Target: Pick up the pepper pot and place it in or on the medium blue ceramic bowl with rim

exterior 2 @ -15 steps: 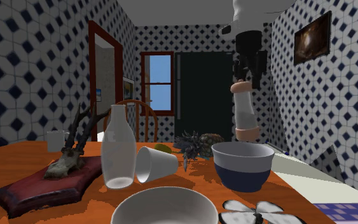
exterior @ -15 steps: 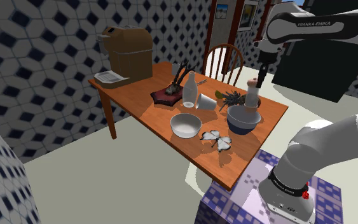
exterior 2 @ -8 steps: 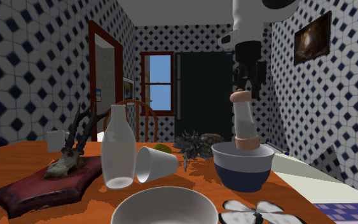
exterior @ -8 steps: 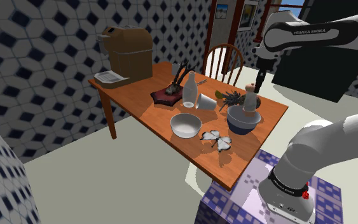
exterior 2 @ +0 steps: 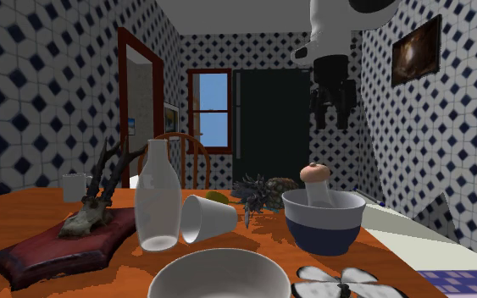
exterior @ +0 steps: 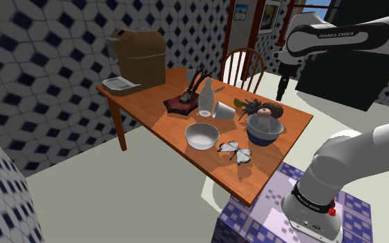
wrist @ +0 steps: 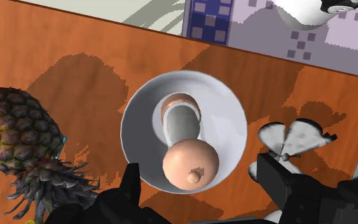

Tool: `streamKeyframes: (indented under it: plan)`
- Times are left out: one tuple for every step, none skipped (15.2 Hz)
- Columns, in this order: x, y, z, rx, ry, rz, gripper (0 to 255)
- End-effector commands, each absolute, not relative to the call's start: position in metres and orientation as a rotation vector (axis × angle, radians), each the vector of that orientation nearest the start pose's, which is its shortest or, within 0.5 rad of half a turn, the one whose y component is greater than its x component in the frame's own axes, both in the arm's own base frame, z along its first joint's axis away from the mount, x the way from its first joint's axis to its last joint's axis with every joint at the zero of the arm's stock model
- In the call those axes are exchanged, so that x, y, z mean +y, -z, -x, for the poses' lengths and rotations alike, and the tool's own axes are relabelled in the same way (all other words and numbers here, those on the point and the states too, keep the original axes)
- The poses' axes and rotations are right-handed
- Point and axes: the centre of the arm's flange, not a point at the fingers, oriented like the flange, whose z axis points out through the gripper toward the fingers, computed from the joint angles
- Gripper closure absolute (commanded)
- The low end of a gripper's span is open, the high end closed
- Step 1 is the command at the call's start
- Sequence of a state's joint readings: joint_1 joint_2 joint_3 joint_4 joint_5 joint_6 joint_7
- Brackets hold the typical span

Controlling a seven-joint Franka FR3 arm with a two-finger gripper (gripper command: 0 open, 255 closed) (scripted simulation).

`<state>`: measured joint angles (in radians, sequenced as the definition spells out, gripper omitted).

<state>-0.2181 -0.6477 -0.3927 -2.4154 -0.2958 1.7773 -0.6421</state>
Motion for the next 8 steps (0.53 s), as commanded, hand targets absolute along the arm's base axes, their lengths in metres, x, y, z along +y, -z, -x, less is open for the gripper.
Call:
streamKeyframes:
  plan:
    - [-0.246, -0.514, -0.278, -0.273, -0.076, 3.164, 0]
    - [-0.246, -0.514, -0.278, -0.273, -0.076, 3.164, 0]
    - [-0.246, -0.514, -0.278, -0.273, -0.076, 3.164, 0]
    - [-0.245, -0.527, -0.279, -0.273, -0.076, 3.164, 0]
    - [-0.245, -0.540, -0.280, -0.273, -0.076, 3.164, 0]
    - [-0.244, -0.553, -0.280, -0.273, -0.076, 3.164, 0]
    - [-0.244, -0.563, -0.281, -0.273, -0.076, 3.164, 0]
    - [-0.244, -0.563, -0.281, -0.273, -0.076, 3.164, 0]
